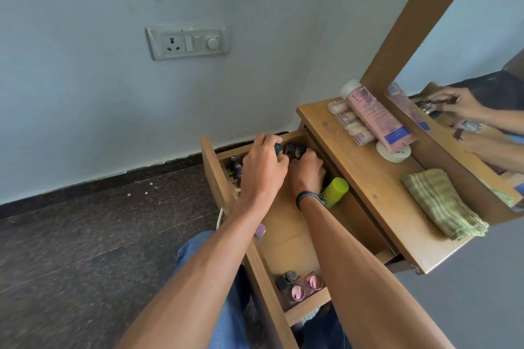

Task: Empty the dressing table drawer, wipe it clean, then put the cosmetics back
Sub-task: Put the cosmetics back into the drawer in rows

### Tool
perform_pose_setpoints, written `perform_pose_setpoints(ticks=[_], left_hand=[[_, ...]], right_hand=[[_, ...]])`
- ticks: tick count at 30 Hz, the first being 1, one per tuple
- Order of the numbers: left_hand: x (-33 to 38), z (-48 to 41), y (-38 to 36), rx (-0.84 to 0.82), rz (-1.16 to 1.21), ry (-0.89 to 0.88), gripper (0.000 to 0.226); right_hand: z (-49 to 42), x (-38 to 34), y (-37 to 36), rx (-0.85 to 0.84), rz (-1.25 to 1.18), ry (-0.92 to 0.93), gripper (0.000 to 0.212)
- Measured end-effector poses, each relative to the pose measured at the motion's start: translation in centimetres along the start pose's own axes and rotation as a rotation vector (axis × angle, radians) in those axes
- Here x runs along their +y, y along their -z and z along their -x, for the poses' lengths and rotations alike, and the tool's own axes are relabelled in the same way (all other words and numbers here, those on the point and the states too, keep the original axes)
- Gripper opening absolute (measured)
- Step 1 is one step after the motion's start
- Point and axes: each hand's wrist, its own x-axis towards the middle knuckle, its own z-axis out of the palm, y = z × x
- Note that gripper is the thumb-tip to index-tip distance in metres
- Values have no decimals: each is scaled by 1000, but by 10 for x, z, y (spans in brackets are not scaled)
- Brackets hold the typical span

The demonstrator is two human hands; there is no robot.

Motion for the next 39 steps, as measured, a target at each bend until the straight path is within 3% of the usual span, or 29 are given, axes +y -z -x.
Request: perform_pose_setpoints(ticks=[16,25,30,39], left_hand=[[2,-1,1,-41,26,7,32],[2,-2,-1,-229,52,-15,50],[2,0,-3,-303,62,7,53],[0,-2,-3,-297,24,90,57]], right_hand=[[21,3,12,-84,8,-31,15],[52,10,43,-81,-168,281,33],[51,16,35,-64,-123,236,25],[36,3,19,-45,102,66,20]])
